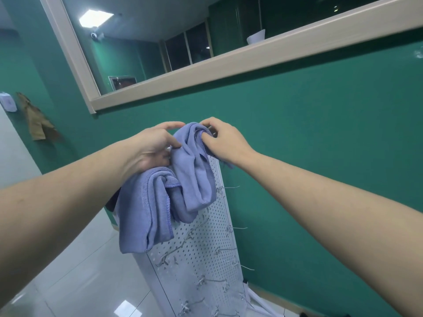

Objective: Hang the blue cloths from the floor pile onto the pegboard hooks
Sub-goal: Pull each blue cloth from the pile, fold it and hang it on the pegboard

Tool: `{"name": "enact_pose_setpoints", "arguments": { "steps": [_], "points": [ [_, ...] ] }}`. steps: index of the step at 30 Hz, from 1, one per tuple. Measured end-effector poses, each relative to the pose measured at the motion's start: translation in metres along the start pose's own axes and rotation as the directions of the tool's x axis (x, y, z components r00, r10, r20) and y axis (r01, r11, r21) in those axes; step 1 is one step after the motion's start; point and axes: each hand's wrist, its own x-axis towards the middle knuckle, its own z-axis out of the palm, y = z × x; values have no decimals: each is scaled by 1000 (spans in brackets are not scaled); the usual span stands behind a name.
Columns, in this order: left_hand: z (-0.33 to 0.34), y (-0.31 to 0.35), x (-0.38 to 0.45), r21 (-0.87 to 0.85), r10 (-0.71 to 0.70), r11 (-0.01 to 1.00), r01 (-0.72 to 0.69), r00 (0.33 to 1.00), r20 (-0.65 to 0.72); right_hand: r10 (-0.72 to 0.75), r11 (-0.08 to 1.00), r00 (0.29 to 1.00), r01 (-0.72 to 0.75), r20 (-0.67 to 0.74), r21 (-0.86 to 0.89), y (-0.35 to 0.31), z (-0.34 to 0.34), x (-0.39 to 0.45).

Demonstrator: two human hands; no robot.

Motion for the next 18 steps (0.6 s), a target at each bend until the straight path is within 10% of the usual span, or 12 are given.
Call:
{"name": "enact_pose_setpoints", "arguments": {
  "steps": [18],
  "points": [
    [8, -2, -1, 267, -54, 964, 23, 993, 109, 156, 982, 988, -156, 16, 108, 24, 16, -28]
  ]
}}
